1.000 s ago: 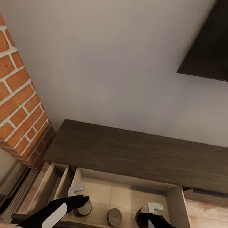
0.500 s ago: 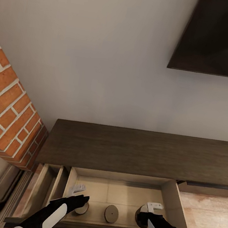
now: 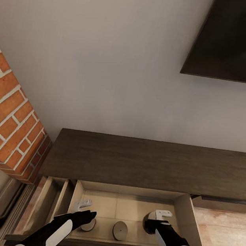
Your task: Place each of the two pumpkins and all three candles from the living room inside a cabinet in the living room (use any cabinet), then make sure every cabinet is closed, and position the cauldron so it is next to a table in the living room.
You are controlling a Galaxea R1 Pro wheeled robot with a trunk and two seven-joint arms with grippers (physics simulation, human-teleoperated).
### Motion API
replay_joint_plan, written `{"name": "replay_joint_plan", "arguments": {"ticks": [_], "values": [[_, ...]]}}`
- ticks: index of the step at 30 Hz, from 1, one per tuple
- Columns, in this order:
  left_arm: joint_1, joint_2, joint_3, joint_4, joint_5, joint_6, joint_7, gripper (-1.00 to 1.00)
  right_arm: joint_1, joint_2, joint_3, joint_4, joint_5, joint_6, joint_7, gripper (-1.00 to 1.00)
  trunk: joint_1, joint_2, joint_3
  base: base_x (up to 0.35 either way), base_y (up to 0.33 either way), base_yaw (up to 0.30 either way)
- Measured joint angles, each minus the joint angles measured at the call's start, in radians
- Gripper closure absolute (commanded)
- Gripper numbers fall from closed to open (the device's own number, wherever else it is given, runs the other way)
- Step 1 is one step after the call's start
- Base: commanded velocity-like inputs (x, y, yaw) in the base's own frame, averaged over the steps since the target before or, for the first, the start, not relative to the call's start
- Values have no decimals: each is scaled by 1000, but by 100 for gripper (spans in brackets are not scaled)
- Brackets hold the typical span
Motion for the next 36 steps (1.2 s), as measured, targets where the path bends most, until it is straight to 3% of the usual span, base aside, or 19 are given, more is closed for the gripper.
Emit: {"name": "replay_joint_plan", "arguments": {"ticks": [6, 9, 11, 13, 14, 16, 18, 20, 23, 27, 36], "values": [[0, 1, 2, -10, 0, 1, 1, -100, 0, 3, 0, -16, -2, 1, -36, 100, 0, 0, -5, 0, 0, 0], [0, 4, 4, -55, 1, 7, 2, -100, 0, 3, 0, -17, -2, 1, -37, 100, 0, 0, -9, 0, 0, 0], [0, 14, 3, -95, 4, 11, 3, -100, 0, 3, 0, -17, -2, 0, -37, 100, 0, 0, -12, 0, 0, 0], [0, 45, 0, -163, 7, 20, -6, -100, 0, 3, 0, -16, -2, 0, -38, 100, 0, 0, -16, 0, 0, 0], [0, 61, 0, -187, 8, 39, -30, -100, 0, 3, 0, -16, -2, 0, -38, 100, 0, 0, -17, 0, 0, 0], [0, 90, 2, -215, 9, 111, -158, -100, 0, 3, 0, -15, -2, 0, -39, 100, 0, 0, -20, 0, 0, 0], [0, 113, 8, -216, 10, 178, -352, -100, 0, 3, 0, -15, -2, 0, -39, 100, 0, 0, -24, 0, 0, 0], [0, 124, 10, -214, 8, 201, -501, -100, 0, 3, 0, -15, -2, 0, -39, 100, 0, 0, -27, 0, 0, 0], [0, 130, 11, -213, 7, 211, -612, -100, 0, 3, 0, -15, -2, 0, -38, 100, 0, 0, -32, 0, 0, 0], [0, 131, 10, -212, 6, 214, -660, -100, 0, 3, 0, -15, -2, 0, -37, 100, 0, 0, -38, 0, 0, 0], [0, 131, 10, -212, 7, 214, -666, -100, 0, 4, 1, -17, -2, 0, -34, 100, 0, 0, -52, 0, 0, 0]]}}
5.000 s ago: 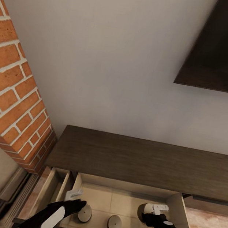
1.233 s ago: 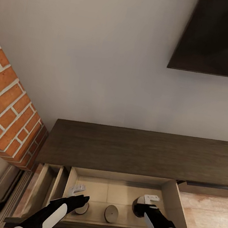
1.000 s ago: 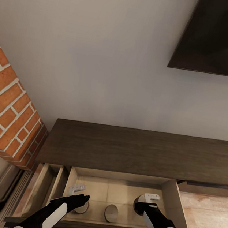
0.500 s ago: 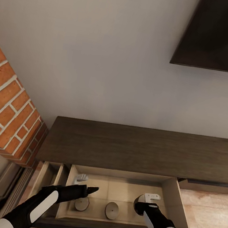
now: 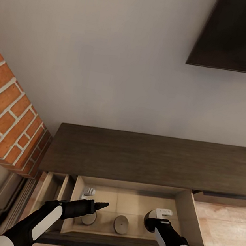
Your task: Place each of the two pumpkins and all three candles from the living room inside a cabinet in the living room (use any cabinet), then make sure every cabinet is closed, and position the cauldron so it is next to a table in the living room.
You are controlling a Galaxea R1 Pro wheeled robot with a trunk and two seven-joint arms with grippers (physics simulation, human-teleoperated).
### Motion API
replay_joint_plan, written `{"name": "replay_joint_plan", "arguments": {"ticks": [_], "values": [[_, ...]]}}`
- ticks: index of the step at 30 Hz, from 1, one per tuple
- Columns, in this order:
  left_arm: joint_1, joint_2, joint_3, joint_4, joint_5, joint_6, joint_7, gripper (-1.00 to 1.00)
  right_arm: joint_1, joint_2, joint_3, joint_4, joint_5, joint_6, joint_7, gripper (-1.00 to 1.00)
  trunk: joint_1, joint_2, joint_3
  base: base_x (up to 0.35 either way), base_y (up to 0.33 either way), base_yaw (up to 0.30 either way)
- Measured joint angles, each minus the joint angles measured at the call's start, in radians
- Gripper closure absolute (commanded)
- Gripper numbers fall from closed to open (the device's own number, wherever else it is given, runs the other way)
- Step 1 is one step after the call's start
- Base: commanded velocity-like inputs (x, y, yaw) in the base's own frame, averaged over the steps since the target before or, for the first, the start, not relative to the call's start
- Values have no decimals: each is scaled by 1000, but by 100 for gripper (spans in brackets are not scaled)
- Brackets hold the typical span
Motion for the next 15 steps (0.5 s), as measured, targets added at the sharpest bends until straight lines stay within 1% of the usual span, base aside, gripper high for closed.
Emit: {"name": "replay_joint_plan", "arguments": {"ticks": [2, 7, 12, 15], "values": [[0, 0, 0, -1, 0, -1, -5, -100, 0, 0, 0, 0, 0, 0, 1, 100, 0, 0, -3, 0, 0, 0], [0, 0, 0, -1, 1, -1, -41, -100, 0, 0, 0, 0, 0, 1, 2, 100, 0, 0, -11, 0, 0, 0], [0, 16, 0, -1, 0, -1, -63, -100, 0, 0, 0, -2, 0, 1, 5, 100, 0, 0, -19, 0, 0, 0], [0, 18, 0, -2, 1, -1, -71, -100, 0, 1, 1, -6, 0, 1, 5, 100, 0, 0, -24, 0, 0, 0]]}}
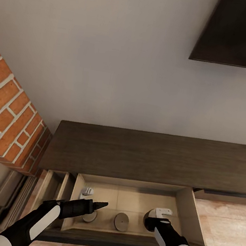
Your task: Place each of the two pumpkins and all three candles from the living room inside a cabinet in the living room (use any cabinet), then make sure every cabinet is closed, and position the cauldron so it is next to a table in the living room.
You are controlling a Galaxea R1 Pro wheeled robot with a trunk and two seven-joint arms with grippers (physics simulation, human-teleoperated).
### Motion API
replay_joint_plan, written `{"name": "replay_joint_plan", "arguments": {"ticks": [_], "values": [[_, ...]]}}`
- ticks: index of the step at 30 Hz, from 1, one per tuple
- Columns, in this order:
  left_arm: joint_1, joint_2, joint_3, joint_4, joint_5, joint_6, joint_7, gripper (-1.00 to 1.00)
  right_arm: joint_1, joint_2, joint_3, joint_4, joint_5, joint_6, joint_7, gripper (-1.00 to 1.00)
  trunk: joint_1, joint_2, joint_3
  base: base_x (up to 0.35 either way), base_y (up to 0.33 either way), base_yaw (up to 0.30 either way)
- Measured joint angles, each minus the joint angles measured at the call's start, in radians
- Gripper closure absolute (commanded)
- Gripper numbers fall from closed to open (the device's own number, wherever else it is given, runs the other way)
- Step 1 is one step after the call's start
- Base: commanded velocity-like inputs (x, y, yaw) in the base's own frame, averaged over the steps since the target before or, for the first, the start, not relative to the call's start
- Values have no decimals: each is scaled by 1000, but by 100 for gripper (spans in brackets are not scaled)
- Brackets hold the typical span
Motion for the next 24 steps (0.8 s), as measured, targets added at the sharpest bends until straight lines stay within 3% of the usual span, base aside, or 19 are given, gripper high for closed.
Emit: {"name": "replay_joint_plan", "arguments": {"ticks": [24], "values": [[0, 2, 0, 0, 0, -1, -5, -100, 0, 1, -2, -11, -2, 0, 2, 100, 0, 0, -38, 0, 0, 0]]}}
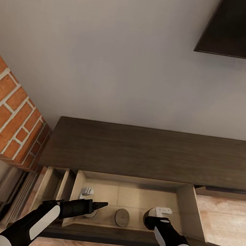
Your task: Place each of the two pumpkins and all three candles from the living room inside a cabinet in the living room (use any cabinet), then make sure every cabinet is closed, and position the cauldron so it is next to a table in the living room.
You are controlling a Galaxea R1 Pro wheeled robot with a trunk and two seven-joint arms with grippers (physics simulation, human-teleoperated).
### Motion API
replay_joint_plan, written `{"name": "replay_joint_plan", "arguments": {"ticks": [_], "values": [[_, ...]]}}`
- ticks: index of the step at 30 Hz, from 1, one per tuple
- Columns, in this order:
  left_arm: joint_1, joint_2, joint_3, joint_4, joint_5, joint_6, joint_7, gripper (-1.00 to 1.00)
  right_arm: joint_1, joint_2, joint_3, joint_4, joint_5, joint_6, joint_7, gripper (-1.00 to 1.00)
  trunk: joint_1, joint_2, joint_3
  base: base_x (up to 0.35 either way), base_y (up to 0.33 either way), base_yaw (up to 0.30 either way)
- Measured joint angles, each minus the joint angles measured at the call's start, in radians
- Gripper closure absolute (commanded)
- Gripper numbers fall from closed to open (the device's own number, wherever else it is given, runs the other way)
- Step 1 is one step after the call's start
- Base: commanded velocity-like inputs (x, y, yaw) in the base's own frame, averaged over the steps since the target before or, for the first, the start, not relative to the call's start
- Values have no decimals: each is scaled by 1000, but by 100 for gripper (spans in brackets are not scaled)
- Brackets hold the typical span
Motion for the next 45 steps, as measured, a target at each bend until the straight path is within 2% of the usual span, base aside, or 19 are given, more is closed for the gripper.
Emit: {"name": "replay_joint_plan", "arguments": {"ticks": [16, 20, 31, 41, 45], "values": [[0, -1, 0, 0, 1, -1, 0, -100, 0, 7, 1, 1, -1, 0, -1, 100, 0, 0, -26, 50, 0, 3], [0, -1, 0, 0, 2, -1, 0, -100, 0, 15, 1, 1, 1, 0, -3, 100, 0, 0, -32, 0, 0, 83], [0, -2, -2, 0, 2, -1, 0, -100, 0, 16, 1, -1, 5, 0, -3, 100, 0, 0, -49, 0, 0, 126], [0, -3, -3, 0, 2, -2, 0, -100, 0, 13, 0, -4, 1, 0, -3, 100, 0, 0, -51, 0, 0, 11], [0, -3, -3, 0, 1, -2, 0, -100, 0, 9, -2, -15, 1, 0, -3, 100, 15, -28, -63, 0, 0, 0]]}}
